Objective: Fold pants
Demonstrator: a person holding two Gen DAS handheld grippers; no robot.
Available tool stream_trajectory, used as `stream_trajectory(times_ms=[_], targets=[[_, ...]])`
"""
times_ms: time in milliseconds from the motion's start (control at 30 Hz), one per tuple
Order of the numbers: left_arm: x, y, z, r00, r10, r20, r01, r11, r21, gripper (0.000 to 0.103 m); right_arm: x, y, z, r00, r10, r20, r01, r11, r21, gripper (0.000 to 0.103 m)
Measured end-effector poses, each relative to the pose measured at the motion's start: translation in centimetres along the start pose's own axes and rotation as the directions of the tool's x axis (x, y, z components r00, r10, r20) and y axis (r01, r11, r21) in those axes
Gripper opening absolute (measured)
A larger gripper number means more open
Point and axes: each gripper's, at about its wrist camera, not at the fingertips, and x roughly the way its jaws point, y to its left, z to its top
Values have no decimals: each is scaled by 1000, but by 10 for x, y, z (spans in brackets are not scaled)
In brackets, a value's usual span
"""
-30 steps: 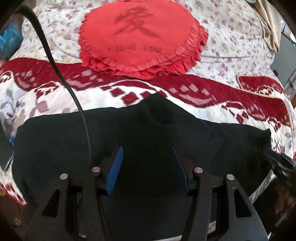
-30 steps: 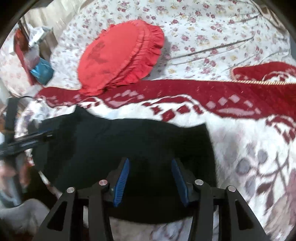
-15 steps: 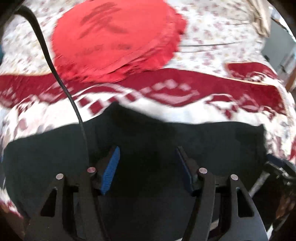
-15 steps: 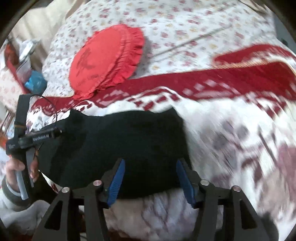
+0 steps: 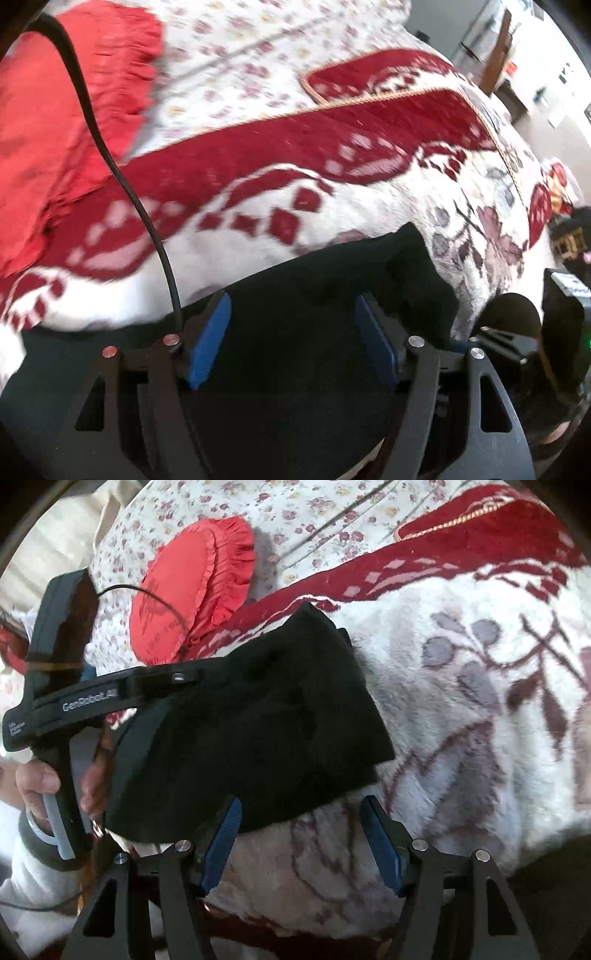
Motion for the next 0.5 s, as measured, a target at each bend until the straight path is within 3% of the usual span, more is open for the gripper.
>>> stream_trajectory(times_ms=[133,200,267,333,367,433,500], targets=[[21,-17,9,999,26,-23,-24,996,84,70,4,-7,4,997,55,54,-58,997,55,65],[31,-21,13,999,7,-36,-3,995,99,70,6,-11,5,993,77,89,-84,994,75,64],[37,-21,15,999,-20,-33,23,996,82,70,7,-13,5,990,80,120,-91,992,90,55],[39,-20,15,999,-35,-14,35,997,71,67,7,-17,7,990,67,127,-81,991,102,26],[39,-22,15,999,-33,-8,34,996,79,60,7,-19,7,988,79,130,-93,990,110,23],[36,-26,16,998,-63,-3,63,993,96,36,3,-14,9,986,91,137,-105,990,93,17],[31,-30,15,997,-75,-1,75,992,105,27,-5,-1,12,986,82,147,-88,996,32,16]])
